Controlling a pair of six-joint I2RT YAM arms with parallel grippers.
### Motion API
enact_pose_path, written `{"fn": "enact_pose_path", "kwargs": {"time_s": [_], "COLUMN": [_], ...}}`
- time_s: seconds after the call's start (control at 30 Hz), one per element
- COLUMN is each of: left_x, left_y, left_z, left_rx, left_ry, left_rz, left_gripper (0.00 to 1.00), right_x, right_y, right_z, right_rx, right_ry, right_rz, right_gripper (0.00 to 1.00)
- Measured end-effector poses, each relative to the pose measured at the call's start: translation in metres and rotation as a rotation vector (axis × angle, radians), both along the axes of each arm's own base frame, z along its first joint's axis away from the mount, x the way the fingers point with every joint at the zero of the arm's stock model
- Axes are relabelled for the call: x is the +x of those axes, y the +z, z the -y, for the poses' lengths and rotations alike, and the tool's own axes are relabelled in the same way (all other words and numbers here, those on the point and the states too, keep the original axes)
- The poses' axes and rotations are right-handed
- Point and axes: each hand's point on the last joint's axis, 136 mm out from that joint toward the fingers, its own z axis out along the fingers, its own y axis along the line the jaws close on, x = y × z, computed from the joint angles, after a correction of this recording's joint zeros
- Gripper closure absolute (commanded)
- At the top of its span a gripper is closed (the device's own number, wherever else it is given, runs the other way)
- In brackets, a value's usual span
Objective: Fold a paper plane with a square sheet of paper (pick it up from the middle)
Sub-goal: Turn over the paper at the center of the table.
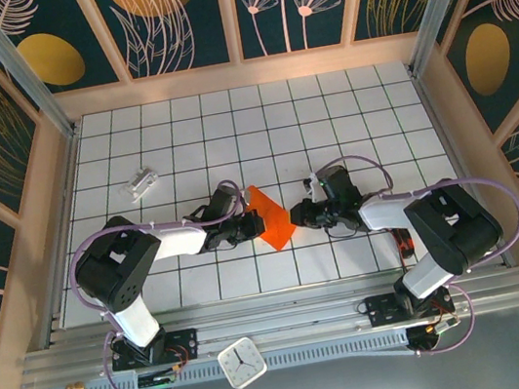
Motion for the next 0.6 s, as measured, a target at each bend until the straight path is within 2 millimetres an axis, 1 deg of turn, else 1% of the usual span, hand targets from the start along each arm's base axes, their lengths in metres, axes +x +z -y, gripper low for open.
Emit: {"fn": "enact_pose_path", "kwargs": {"time_s": [0.07,0.1,0.13,0.2,0.27,0.33,0.43,0.47,0.53,0.6], "left_x": [0.0,0.0,0.001,0.0,0.001,0.002,0.011,0.017,0.033,0.049], "left_y": [0.0,0.0,0.0,0.002,0.007,0.02,0.06,0.08,0.117,0.149], "left_z": [0.0,0.001,0.001,0.003,0.007,0.013,0.019,0.017,0.006,-0.012], "left_rx": [-0.001,-0.001,-0.002,-0.009,-0.029,-0.068,-0.17,-0.215,-0.292,-0.345], "left_ry": [-0.001,-0.001,-0.002,-0.009,-0.012,-0.019,-0.011,0.004,0.049,0.106], "left_rz": [-0.001,-0.001,-0.002,-0.008,-0.013,-0.008,0.036,0.064,0.124,0.188], "left_gripper": [1.0,0.99,0.95,0.79,0.66,0.6,0.54,0.53,0.5,0.5], "right_x": [0.0,0.0,0.0,0.002,0.003,0.007,0.023,0.029,0.04,0.043], "right_y": [-0.001,-0.001,0.0,0.003,0.008,0.017,0.042,0.054,0.084,0.109], "right_z": [0.001,0.0,0.001,0.003,0.007,0.013,0.023,0.027,0.033,0.035], "right_rx": [-0.003,-0.006,-0.007,-0.015,-0.04,-0.089,-0.191,-0.234,-0.311,-0.376], "right_ry": [-0.007,-0.005,-0.012,-0.024,-0.031,-0.035,-0.04,-0.042,-0.044,-0.032], "right_rz": [-0.005,0.0,0.002,0.017,0.038,0.071,0.16,0.202,0.294,0.371], "right_gripper": [1.0,1.0,1.0,1.0,1.0,1.0,1.0,1.0,1.0,1.0]}}
